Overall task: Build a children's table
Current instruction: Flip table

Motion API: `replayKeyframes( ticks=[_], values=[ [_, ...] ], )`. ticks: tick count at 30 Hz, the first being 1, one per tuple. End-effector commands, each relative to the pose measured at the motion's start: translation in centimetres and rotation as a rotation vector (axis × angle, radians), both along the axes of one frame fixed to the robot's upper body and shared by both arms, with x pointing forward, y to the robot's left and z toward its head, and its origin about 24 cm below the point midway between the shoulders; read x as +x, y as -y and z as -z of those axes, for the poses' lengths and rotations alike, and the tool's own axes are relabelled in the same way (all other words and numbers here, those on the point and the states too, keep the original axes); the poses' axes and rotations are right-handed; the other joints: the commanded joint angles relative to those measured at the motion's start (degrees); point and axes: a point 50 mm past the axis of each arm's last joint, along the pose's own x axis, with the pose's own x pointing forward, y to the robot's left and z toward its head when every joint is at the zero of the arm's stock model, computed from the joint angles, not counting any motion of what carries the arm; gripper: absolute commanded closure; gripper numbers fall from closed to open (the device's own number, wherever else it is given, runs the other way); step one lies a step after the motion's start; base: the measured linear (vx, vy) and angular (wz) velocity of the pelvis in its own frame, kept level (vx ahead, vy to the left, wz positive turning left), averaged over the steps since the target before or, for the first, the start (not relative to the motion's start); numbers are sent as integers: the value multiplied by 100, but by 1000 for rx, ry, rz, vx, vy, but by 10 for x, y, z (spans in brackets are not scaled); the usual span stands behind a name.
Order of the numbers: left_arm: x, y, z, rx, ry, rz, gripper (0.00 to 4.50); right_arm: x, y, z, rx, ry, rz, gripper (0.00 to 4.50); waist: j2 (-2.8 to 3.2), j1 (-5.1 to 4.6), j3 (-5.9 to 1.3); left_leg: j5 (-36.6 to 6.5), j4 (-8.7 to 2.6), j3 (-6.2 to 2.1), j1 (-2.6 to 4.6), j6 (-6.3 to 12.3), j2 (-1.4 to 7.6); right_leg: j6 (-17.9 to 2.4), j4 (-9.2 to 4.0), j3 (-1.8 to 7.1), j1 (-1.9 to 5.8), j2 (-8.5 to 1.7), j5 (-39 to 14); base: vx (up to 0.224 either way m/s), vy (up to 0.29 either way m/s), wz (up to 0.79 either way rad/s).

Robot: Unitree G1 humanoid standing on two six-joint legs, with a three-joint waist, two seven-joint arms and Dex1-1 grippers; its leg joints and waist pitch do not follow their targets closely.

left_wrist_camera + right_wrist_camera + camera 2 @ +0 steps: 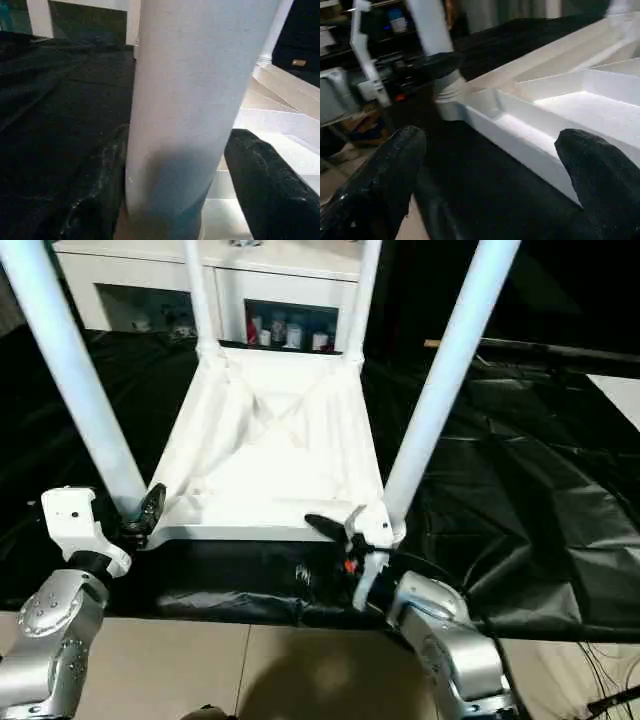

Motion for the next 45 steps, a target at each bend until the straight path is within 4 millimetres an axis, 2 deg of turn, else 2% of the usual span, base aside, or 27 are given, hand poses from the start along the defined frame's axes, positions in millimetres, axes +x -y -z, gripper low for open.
replayKeyframes(
  ticks=[1,5,9,14,16,20,24,26,27,29,30,32,33,35,37,42,43,44,45],
  values=[
    [2,11,6,-21,-55,69,165,-1,1,-4,-15,17,-44,0,49,11,-252,-1169,-560,-212,211,29,478,-969,-385,238,-15,-537,797,0,0,0],
    [3,13,8,-40,-72,77,205,1,3,-3,-21,19,-38,0,34,35,-245,-1224,-576,-207,211,-3,481,-1002,-401,243,-25,-547,595,0,0,0],
    [4,17,14,-57,-116,96,225,0,2,-3,-23,18,-46,0,27,48,-240,-1303,-587,-201,217,-36,479,-995,-420,248,-35,-548,388,0,0,0],
    [8,17,17,-53,-133,86,230,-1,2,-2,-26,15,-51,0,32,66,-214,-1555,-611,-186,237,-131,478,-947,-476,264,-70,-560,-80,0,0,0],
    [11,17,16,-87,-128,72,231,0,2,-2,-30,17,-44,0,9,76,-199,-1713,-625,-167,249,-190,474,-913,-508,276,-85,-566,-392,0,0,0],
    [14,20,15,-182,-112,64,231,4,6,0,-49,21,23,0,-14,125,-201,-1648,-631,-128,268,-201,482,-850,-544,285,-108,-586,-653,0,0,0],
    [15,25,13,-292,-93,70,231,12,9,4,-59,18,105,0,-49,144,-220,-1366,-621,-99,238,-127,473,-853,-515,265,-101,-588,-497,0,0,0],
    [16,30,13,-357,-88,81,231,13,9,6,-50,1,118,0,-89,143,-234,-1210,-603,-81,234,-59,474,-855,-497,264,-96,-572,-285,0,0,0],
    [16,32,12,-382,-84,79,231,13,8,7,-57,-3,128,0,-83,158,-254,-1008,-581,-70,225,13,474,-871,-468,257,-89,-571,-14,0,0,0],
    [17,36,12,-418,-83,83,231,14,8,9,-59,-13,146,0,-78,170,-270,-936,-563,-50,214,108,457,-902,-439,248,-101,-557,280,0,0,0],
    [18,38,12,-438,-81,83,231,15,8,10,-68,-19,171,0,-124,160,-274,-858,-556,-47,203,154,461,-915,-423,244,-90,-553,407,0,0,0],
    [18,43,12,-468,-80,91,231,17,8,12,-67,-31,202,0,-121,162,-268,-694,-540,-37,173,300,453,-933,-405,230,-90,-549,618,0,0,0],
    [19,46,12,-485,-82,97,231,18,9,12,-58,-37,210,0,-140,161,-261,-787,-545,-28,179,301,460,-933,-420,234,-90,-559,495,0,0,0],
    [19,49,12,-530,-80,90,231,19,9,11,-34,-51,233,0,-137,153,-247,-950,-569,-31,188,253,475,-908,-447,239,-99,-556,255,0,0,0],
    [18,53,13,-491,-88,122,231,24,12,8,-1,-55,286,0,-154,143,-240,-1080,-590,-37,203,172,487,-828,-467,250,-106,-556,78,0,0,0],
    [19,59,13,-514,-92,137,231,52,14,-4,206,-145,518,0,-146,97,-251,-1026,-601,-30,215,56,474,-832,-446,251,-117,-546,162,0,0,0],
    [19,59,13,-514,-92,138,231,53,14,-4,214,-151,523,0,-146,95,-252,-1024,-603,-24,219,65,470,-836,-444,253,-126,-547,158,0,0,0],
    [19,60,13,-520,-93,139,231,56,13,-5,249,-177,539,0,-144,71,-261,-954,-605,-37,193,53,472,-828,-429,241,-93,-553,228,0,0,0],
    [19,60,13,-522,-94,139,231,58,11,-6,254,-185,547,0,-137,56,-264,-882,-601,-34,198,36,476,-786,-419,235,-94,-541,347,0,0,0]
  ],
)
